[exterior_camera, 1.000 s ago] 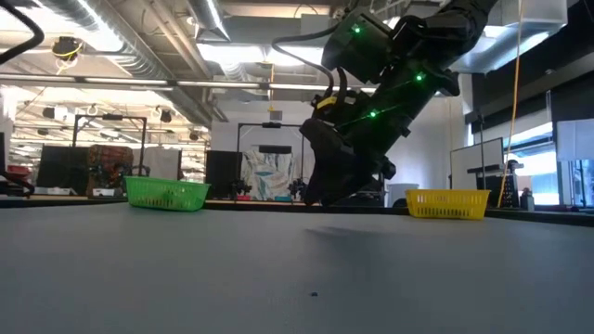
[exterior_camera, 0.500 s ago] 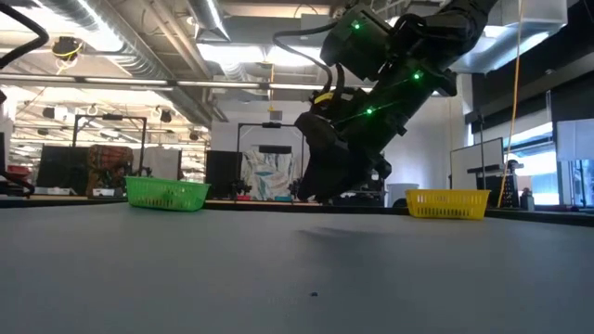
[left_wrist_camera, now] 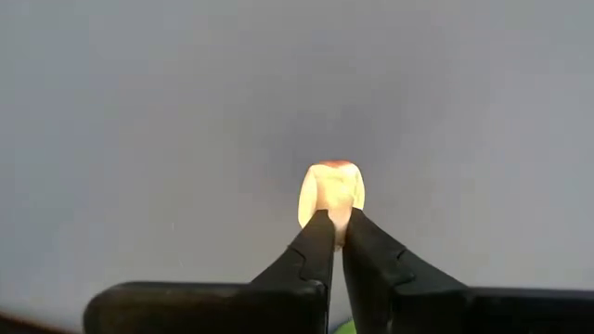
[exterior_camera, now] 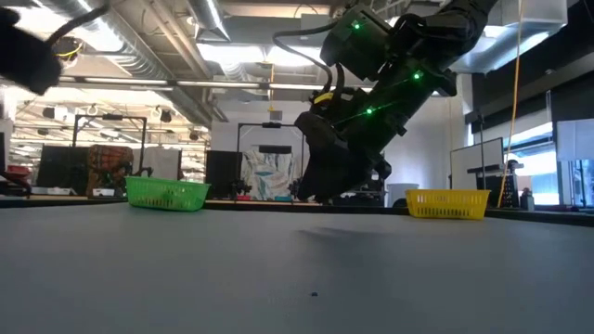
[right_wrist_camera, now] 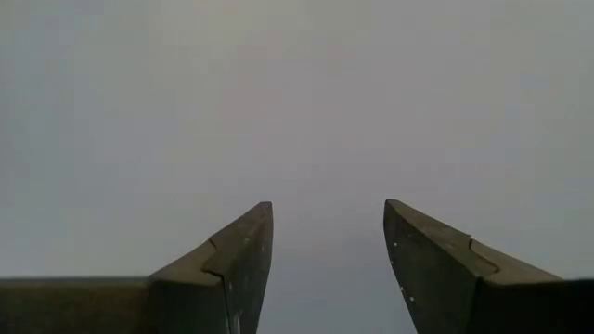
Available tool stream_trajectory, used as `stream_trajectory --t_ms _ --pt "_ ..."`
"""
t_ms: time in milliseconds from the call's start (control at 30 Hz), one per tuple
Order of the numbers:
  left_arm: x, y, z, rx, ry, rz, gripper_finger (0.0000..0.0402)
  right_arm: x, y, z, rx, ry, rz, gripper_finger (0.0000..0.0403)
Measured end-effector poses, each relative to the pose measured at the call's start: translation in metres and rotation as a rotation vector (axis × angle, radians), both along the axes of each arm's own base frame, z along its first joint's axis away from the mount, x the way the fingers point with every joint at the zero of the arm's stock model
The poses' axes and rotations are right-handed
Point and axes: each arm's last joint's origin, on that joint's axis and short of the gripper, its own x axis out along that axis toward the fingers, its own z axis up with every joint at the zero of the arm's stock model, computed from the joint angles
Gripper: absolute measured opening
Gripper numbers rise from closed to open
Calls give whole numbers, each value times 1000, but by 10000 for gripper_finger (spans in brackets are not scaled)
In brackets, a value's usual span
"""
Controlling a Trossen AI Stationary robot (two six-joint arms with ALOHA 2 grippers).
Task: Sort produce into baskets
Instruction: Put the red mushroom into the green bin
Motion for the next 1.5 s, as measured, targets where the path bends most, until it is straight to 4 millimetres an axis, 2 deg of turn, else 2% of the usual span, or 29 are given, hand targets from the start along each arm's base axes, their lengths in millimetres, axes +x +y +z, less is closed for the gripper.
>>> stream_trajectory --t_ms 400,533,667,933,1100,1300,1500 --pt "34 27 16 88 -141 -45 22 0 1 0 39 -14 -28 207" --pt "40 43 23 122 -182 -30 26 0 1 0 72 -20 -41 207" --pt "43 63 38 157 -257 -5 28 0 2 -1 109 -21 -32 207" --pt "42 117 67 305 -395 92 28 0 2 -1 109 -19 -30 207" --pt "39 154 77 410 -422 192 29 0 2 -1 111 -19 -29 207" --pt "35 198 79 528 -374 309 29 0 2 -1 121 -20 -30 207" --pt "22 245 73 601 -316 427 29 0 2 -1 119 -18 -27 207"
